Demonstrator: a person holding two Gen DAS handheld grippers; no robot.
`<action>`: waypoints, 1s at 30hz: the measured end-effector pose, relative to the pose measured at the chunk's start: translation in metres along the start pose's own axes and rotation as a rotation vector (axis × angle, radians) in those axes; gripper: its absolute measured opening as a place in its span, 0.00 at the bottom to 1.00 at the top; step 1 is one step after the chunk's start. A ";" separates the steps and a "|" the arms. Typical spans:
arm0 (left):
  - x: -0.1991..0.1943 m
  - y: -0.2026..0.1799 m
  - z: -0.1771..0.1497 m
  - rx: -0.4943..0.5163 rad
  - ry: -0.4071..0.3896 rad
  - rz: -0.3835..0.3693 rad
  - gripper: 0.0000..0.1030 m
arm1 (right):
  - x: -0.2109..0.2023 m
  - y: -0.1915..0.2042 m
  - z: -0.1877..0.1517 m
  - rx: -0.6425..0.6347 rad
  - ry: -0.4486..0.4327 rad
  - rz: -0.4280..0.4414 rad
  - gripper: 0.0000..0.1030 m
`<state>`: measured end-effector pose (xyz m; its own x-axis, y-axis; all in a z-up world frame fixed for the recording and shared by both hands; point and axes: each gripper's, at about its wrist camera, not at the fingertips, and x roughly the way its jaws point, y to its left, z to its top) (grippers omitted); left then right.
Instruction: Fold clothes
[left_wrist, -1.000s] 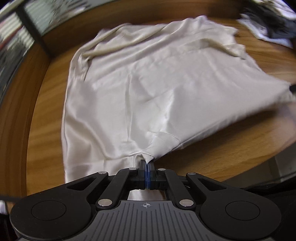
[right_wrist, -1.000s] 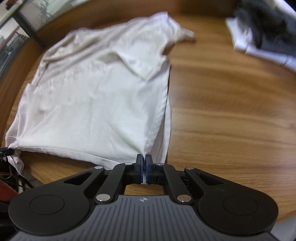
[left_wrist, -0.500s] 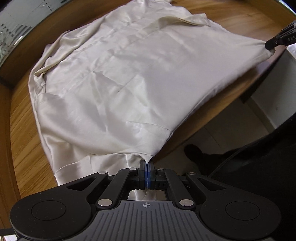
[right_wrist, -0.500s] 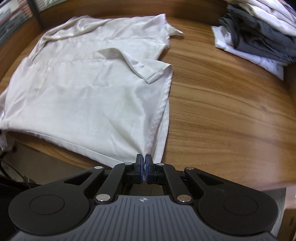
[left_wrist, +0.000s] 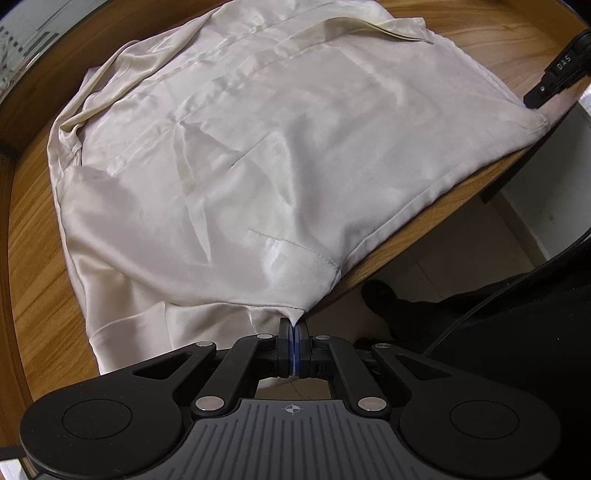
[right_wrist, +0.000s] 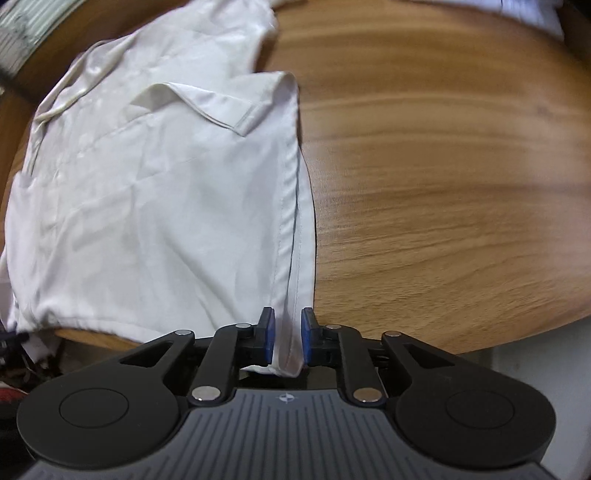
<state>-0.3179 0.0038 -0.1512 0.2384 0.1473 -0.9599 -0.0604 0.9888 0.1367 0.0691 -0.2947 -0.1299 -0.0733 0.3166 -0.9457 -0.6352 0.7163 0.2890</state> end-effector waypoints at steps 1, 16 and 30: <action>0.000 0.000 0.000 -0.007 0.000 0.000 0.03 | 0.004 -0.002 0.001 0.020 0.013 0.011 0.22; -0.002 0.001 -0.005 -0.075 -0.004 0.000 0.03 | 0.023 -0.004 0.018 0.159 0.051 0.097 0.03; -0.015 0.000 -0.007 -0.012 -0.023 -0.015 0.03 | -0.036 0.002 -0.002 0.054 -0.076 0.028 0.02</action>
<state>-0.3288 0.0012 -0.1383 0.2614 0.1332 -0.9560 -0.0686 0.9905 0.1192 0.0687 -0.3060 -0.0952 -0.0310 0.3815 -0.9238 -0.5913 0.7382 0.3247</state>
